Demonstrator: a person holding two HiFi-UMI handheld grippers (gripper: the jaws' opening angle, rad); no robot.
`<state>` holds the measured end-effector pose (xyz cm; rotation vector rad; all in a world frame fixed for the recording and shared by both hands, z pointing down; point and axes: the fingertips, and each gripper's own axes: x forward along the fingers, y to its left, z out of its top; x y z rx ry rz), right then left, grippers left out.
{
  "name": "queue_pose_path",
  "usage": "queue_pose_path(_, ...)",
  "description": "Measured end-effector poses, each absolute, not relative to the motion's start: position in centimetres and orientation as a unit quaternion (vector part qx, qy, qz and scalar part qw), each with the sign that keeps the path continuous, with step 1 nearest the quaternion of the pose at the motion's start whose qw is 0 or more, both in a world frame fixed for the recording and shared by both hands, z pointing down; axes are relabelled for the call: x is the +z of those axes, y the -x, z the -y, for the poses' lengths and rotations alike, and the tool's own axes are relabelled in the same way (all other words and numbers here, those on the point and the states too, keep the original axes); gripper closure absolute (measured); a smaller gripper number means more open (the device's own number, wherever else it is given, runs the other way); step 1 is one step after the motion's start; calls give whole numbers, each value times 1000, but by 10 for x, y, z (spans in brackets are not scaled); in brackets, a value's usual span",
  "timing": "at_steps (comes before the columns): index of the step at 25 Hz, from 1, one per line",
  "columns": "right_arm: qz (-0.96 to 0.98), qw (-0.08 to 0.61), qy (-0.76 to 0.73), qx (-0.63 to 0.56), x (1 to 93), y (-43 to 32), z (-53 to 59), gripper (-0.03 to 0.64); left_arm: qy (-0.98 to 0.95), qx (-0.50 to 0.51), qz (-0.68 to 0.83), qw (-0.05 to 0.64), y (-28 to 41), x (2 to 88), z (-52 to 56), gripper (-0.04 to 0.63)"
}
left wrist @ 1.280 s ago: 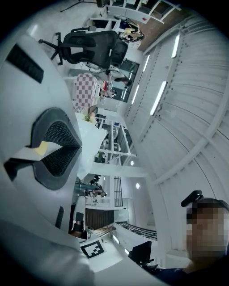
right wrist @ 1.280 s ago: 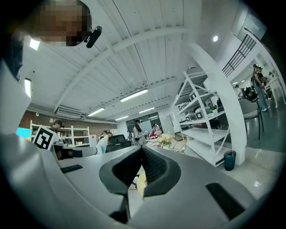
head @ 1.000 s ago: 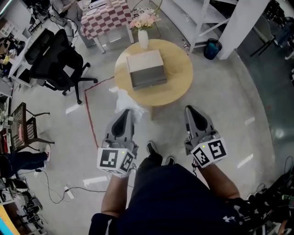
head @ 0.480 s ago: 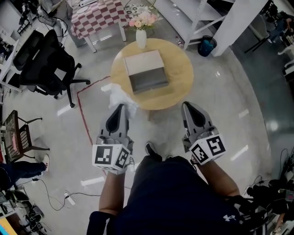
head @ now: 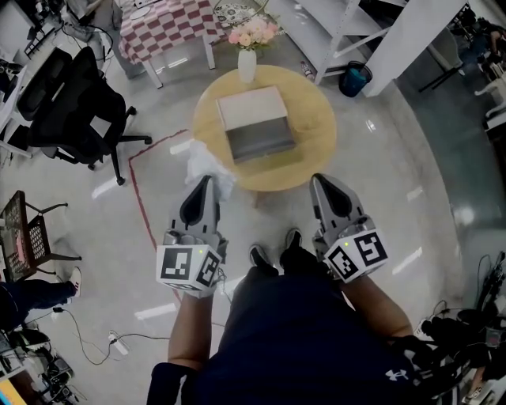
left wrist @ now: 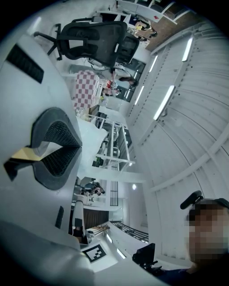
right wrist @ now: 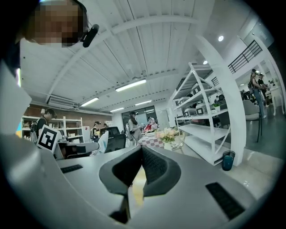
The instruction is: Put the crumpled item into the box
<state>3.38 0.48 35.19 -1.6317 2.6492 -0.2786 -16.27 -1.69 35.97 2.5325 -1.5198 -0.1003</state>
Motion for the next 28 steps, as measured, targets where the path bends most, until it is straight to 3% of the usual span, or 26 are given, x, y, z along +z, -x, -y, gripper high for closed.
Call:
queue_pose_path(15, -870, 14, 478, -118, 364, -33, 54, 612, -844, 11, 531, 78, 150, 368, 60, 578)
queue_pose_path(28, -889, 12, 433, -147, 380, -79, 149, 612, -819, 67, 562, 95, 103, 406, 139, 578)
